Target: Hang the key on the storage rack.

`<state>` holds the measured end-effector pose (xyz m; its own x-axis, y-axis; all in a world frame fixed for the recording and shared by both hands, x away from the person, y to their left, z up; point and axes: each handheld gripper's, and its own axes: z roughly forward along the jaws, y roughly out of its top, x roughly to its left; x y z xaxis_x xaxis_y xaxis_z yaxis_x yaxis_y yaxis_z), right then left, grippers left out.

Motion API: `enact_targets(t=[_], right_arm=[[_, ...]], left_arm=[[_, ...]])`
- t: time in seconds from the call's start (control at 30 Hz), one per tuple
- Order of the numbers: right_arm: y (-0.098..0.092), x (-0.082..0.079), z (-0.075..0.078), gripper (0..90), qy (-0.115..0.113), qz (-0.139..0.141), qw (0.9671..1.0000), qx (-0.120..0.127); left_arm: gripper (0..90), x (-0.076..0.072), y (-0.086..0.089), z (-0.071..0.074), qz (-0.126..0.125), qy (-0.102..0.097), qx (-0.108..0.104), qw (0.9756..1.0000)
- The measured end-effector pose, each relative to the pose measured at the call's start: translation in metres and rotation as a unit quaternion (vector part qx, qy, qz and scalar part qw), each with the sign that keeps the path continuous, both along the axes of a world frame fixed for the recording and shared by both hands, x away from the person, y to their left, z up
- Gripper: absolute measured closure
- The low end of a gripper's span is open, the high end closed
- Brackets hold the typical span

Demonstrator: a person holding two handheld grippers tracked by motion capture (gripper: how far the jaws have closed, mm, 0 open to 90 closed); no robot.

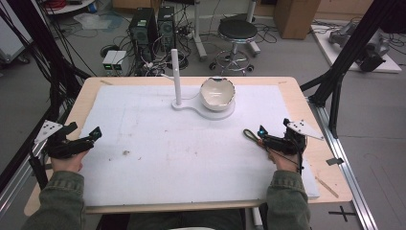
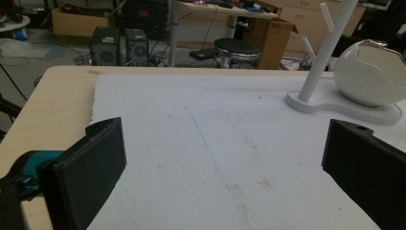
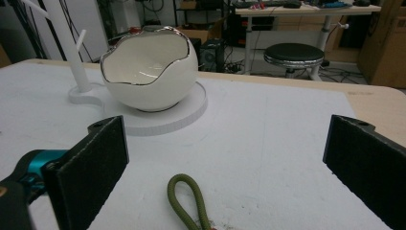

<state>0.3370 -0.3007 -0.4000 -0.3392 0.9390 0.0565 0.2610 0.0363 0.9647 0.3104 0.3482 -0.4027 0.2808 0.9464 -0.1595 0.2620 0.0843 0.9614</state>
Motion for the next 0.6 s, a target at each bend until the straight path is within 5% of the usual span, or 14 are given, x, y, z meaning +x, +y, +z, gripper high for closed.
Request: enact_targets(t=[0.6], right_arm=[[0.0001, -0.0015, 0.0088, 0.6, 0.020, 0.002, 0.9998, -0.004]], left_arm=[[1.7, -0.0035, -0.0003, 0.0000, 0.002, 0.008, 0.000, 1.0000]])
